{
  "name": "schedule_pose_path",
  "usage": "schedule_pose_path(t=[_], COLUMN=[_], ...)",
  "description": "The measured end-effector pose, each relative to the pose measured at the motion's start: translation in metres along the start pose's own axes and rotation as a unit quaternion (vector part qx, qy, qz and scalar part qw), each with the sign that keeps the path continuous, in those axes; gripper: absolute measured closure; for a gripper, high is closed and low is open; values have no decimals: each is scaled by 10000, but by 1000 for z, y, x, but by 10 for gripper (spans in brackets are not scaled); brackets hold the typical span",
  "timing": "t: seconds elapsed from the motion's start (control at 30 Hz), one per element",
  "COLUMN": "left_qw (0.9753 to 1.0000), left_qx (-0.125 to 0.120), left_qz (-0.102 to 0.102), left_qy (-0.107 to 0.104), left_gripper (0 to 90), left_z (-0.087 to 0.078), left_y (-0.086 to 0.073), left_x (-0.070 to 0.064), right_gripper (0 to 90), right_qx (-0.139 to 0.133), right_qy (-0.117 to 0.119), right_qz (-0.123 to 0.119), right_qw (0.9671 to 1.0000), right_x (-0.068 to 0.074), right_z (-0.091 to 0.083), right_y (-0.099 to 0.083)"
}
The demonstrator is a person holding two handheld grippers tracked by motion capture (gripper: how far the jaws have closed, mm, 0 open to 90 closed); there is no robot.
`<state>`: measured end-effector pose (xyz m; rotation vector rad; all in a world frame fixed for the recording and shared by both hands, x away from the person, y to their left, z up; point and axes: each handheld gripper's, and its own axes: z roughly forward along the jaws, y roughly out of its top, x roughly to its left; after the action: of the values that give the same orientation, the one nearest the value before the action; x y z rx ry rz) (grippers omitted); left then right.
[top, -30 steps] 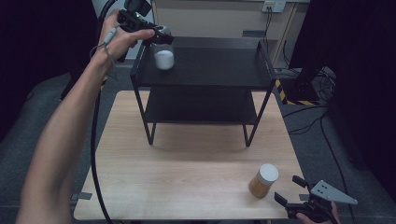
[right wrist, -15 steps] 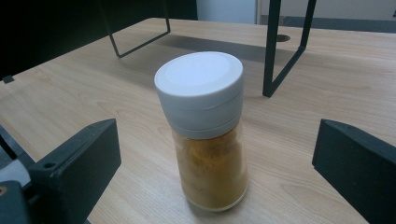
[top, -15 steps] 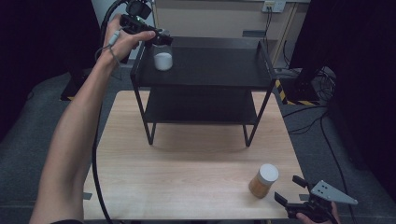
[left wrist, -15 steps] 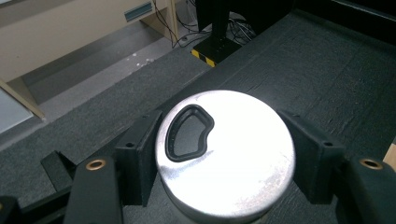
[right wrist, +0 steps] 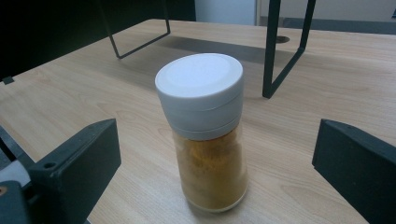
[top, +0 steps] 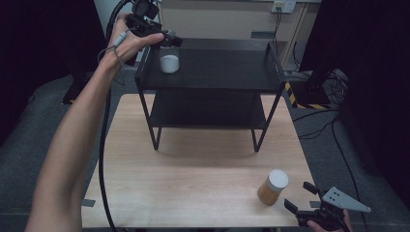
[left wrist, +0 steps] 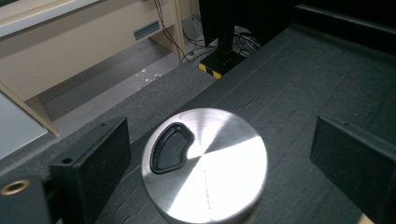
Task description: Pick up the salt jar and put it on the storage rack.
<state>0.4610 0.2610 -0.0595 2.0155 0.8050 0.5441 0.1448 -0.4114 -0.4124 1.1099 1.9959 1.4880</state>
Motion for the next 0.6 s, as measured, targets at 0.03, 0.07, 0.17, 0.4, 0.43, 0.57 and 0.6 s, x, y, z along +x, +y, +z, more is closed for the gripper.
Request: schedule_pose_path(t=[0.03,0.07,0.17,0.4,0.43,0.57,0.6], left_qw=[10000,10000,9999,9983,9983,9971,9969], left_qx=[-32,-73,-139,-453,-453,-535,-550], left_qz=[1,-5,29,105,105,270,302], left_qy=[19,1,20,-340,-340,-462,-473], left_gripper=[37,35,34,33,32,30,30], left_z=[-3,-7,-18,-47,-47,-62,-64], left_y=[-1,-2,-3,-17,-17,-28,-31], left_x=[-2,-2,-8,-23,-23,-34,-36], right_gripper=[15,15,15,14,14,15,15], right_qx=[0,4,9,17,17,27,27], right_qy=[3,5,5,-8,-8,-10,-8], right_qz=[-2,-6,-12,-30,-30,-47,-53], right_qw=[10000,10000,10000,10000,10000,10000,10000], right_x=[0,0,1,1,1,2,2], right_z=[0,0,0,1,1,1,1], right_y=[0,0,0,1,1,2,2])
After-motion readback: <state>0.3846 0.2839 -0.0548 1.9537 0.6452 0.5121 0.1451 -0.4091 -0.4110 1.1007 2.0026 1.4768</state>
